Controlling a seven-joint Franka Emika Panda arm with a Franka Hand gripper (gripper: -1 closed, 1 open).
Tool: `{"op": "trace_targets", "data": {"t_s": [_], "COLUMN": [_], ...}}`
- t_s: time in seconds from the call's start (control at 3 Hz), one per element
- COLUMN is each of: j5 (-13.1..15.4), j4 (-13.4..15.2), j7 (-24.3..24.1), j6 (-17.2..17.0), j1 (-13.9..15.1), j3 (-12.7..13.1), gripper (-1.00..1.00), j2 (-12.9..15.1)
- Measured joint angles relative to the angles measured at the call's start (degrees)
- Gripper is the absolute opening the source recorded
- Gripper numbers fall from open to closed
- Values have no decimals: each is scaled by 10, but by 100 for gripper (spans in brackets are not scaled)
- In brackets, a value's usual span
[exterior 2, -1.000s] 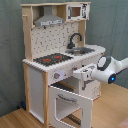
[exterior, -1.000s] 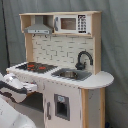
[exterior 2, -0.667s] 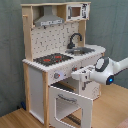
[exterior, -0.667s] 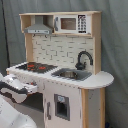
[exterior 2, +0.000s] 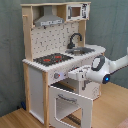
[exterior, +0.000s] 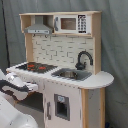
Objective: Play with the kitchen
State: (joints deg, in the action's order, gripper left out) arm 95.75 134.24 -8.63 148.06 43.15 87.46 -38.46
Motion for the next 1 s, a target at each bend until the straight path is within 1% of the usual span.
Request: {"op": "trace_targets", "data": {"t_s": [0.33,0.67,1.0], "j5": [0,0,0], "j4": [0,10,10], "j7": [0,-46,-110], "j6": [0,-1,-1], "j1": [1,1,0], "j3": [1,0,0], "gripper": [-100,-100,-100], "j2": [0,-1,-1]}}
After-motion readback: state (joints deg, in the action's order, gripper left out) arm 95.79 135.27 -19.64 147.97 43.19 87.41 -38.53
